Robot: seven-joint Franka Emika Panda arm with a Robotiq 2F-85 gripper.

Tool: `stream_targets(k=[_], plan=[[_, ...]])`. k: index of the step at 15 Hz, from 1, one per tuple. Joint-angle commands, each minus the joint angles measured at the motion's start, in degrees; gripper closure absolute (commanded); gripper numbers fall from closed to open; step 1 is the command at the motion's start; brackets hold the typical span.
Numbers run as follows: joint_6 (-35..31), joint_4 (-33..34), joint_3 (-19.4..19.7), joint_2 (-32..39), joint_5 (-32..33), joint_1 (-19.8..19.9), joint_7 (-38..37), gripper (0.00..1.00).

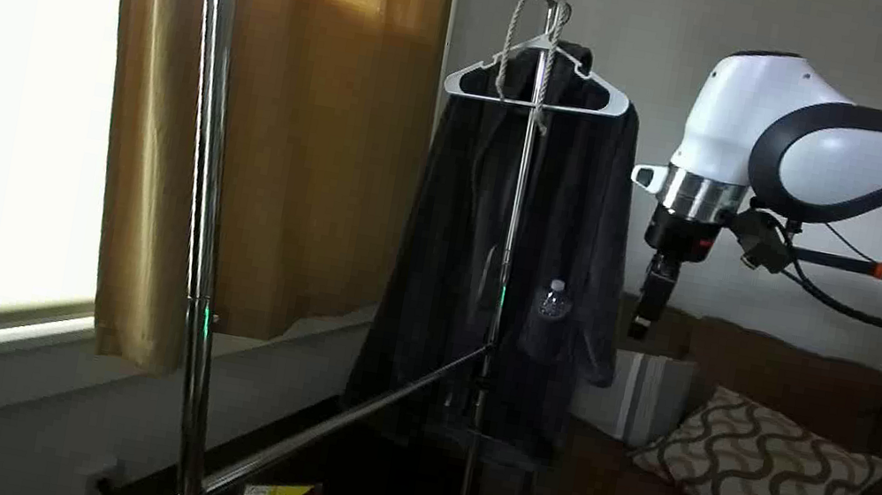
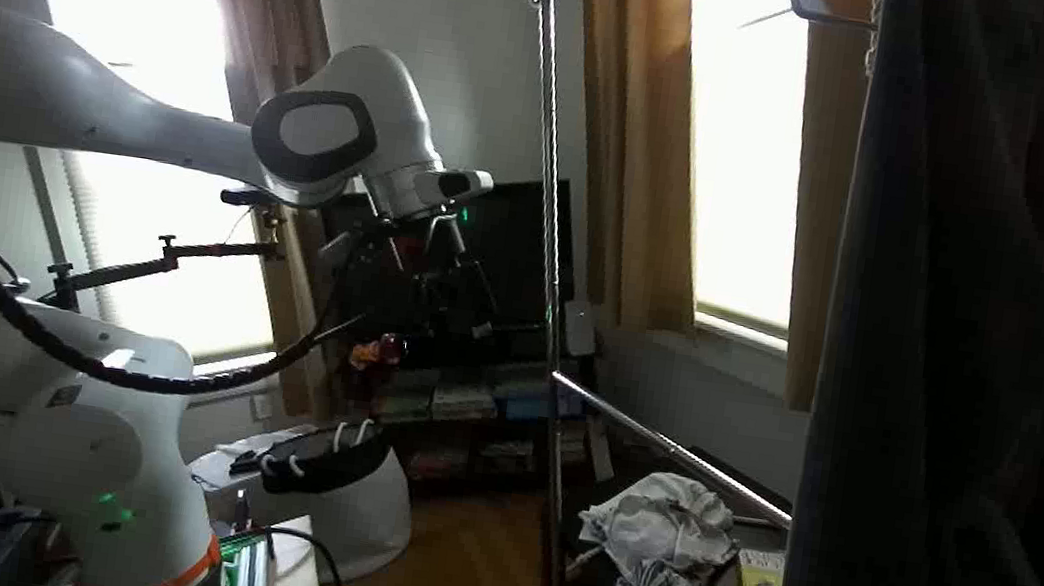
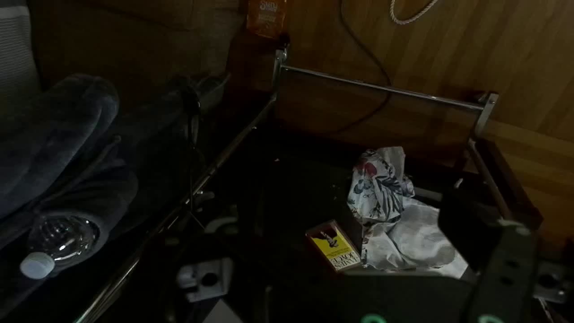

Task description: Pick up the black coat hanger and hang it on the top rail

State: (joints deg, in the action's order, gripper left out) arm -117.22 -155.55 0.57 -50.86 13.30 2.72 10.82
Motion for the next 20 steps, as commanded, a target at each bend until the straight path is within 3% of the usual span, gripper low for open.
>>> stream_targets(k=[1, 6, 7, 13, 20], plan=[[0.32, 0.19, 0.59, 0.03, 0.56, -0.77, -0.5, 0.0], [-0.49, 0.51, -0.37, 1.22, 1.55, 0.43, -2.42, 0.0], [-0.08, 1.23, -0.76, 4.25, 2.18, 1.75, -4.24, 0.0], [-16.36, 0.62, -2.0, 24.9, 15.24, 9.28, -13.61, 0.0], [-26.65, 10.22, 8.31, 50.95, 7.73, 7.58, 4.82, 0.0]])
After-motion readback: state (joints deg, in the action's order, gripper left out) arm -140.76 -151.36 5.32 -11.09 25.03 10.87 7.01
